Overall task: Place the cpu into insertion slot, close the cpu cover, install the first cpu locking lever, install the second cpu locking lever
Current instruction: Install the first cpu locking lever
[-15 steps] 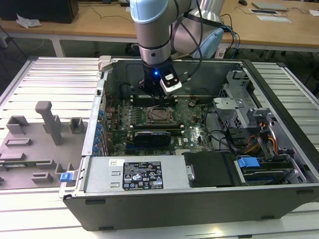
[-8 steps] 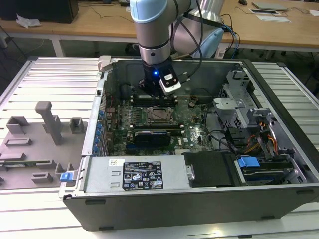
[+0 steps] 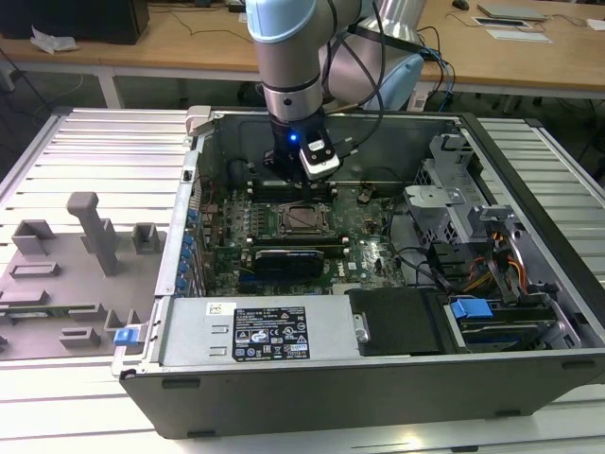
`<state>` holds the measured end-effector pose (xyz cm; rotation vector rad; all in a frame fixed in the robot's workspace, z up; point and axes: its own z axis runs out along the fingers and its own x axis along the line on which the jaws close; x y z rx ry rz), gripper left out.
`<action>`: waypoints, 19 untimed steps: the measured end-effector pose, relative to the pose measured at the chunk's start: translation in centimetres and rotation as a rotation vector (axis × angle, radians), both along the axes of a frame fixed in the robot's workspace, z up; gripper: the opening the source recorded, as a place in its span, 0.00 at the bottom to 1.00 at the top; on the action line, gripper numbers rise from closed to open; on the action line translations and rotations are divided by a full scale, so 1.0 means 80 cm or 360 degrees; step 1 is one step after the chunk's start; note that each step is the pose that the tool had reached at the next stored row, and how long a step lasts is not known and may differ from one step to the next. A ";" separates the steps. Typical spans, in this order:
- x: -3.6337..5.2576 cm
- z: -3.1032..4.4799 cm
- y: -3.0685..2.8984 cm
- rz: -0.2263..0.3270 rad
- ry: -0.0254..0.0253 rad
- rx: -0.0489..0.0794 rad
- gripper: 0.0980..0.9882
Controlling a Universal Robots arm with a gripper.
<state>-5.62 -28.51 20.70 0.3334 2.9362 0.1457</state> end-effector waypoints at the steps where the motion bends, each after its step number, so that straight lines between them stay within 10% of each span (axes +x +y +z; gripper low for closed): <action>1: 0.000 -0.0007 0.0000 -0.0008 0.00001 -0.0002 0.01; 19: 0.005 -0.0101 0.0011 -0.0092 -0.00002 -0.0028 0.01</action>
